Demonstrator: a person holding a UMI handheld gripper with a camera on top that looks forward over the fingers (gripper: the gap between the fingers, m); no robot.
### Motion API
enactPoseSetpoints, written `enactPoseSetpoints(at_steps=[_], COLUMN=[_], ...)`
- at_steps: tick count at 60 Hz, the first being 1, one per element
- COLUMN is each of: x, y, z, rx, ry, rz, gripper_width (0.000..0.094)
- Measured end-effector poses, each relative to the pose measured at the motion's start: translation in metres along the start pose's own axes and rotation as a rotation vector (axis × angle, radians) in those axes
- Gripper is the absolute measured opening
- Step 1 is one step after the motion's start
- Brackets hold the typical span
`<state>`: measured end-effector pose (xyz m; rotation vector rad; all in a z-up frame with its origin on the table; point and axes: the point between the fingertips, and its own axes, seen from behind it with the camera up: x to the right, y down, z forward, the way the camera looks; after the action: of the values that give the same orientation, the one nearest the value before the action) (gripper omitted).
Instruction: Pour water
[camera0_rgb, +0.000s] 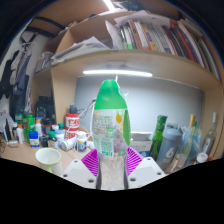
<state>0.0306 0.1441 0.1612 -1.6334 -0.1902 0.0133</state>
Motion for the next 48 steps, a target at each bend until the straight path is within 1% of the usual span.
enactPoseSetpoints(at_steps=[2,5,13,21,23,29,38,41,44,47,48], x=[-0.001,0.001,-0.011,-0.011,-0.01,-0.003,-0.003,-0.004,-0.005,-0.004,-0.003], y=[0.015,0.024,0.051,0.076,0.07,0.072,0.074,0.074,0.073,0.078,0.084], z=[0.0,0.002,0.003,0.005,0.003,0.0,0.0,-0.001,-0.001,-0.003,-0.004], rx=[-0.005,-0.008,-0.03,-0.053,-0.02,-0.002,-0.014,-0.011,-0.009,-0.031,-0.056], ry=[0.0,-0.01,-0.065,-0.063,-0.059,-0.044,-0.048,-0.047,-0.049,-0.047,-0.044], rz=[0.015,0.018,0.09,0.089,0.095,0.153,0.147,0.138,0.128,0.116,0.113], gripper_width=[0.0303,0.0302,0.0301,0.0308,0.0302,0.0313,0.0316,0.0355,0.0426,0.0512,0.0573])
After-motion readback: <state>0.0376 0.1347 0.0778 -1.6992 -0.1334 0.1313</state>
